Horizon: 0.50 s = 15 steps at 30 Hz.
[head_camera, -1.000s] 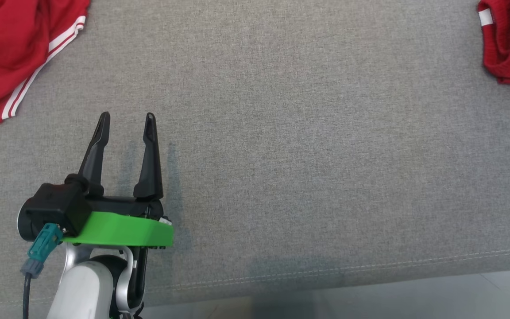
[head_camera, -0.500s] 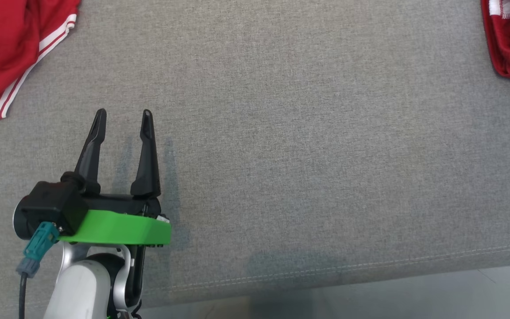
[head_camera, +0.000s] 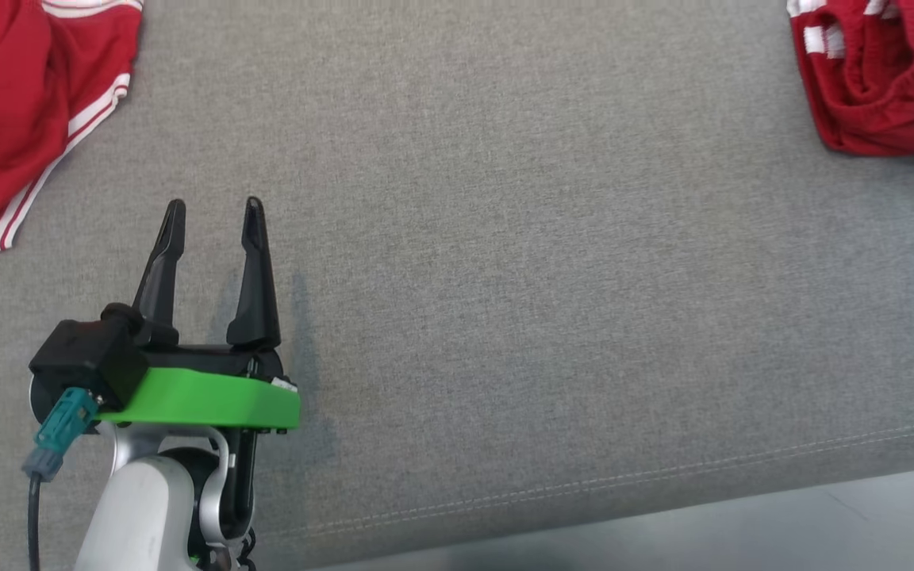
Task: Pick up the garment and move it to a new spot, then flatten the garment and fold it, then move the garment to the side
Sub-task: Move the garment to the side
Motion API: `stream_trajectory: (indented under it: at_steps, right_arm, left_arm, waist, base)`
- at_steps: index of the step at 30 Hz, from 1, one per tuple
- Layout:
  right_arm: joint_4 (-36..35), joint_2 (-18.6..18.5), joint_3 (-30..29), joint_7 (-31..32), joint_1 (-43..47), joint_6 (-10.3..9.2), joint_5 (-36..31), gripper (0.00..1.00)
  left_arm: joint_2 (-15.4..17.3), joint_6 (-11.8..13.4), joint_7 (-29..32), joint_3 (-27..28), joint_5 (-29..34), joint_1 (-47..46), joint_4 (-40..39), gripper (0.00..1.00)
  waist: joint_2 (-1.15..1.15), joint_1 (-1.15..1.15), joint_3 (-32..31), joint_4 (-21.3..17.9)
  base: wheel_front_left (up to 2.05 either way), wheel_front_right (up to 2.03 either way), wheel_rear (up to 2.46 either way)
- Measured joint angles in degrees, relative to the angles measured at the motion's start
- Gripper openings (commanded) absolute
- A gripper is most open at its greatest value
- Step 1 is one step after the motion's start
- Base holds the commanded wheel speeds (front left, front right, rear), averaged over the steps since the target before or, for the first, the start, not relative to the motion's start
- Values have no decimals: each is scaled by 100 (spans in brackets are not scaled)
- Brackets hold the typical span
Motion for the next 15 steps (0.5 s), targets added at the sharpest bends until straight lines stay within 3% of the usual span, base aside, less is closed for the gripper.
stream_trajectory:
  at_steps: [10, 15]
  right_arm:
    - [-515, 597, -147, -292, 370, 31, 3, 100]
    - [-1050, 921, -378, -285, 966, -254, -35, 100]
  left_arm:
    - [-2, 0, -282, 79, -236, -38, 797, 100]
    - [-5, 0, -461, 157, -309, -32, 1281, 100]
  waist:
    - [0, 0, -627, -155]
    - [0, 0, -1086, -167]
  base:
    - [0, 0, 0]
    - [0, 0, 0]
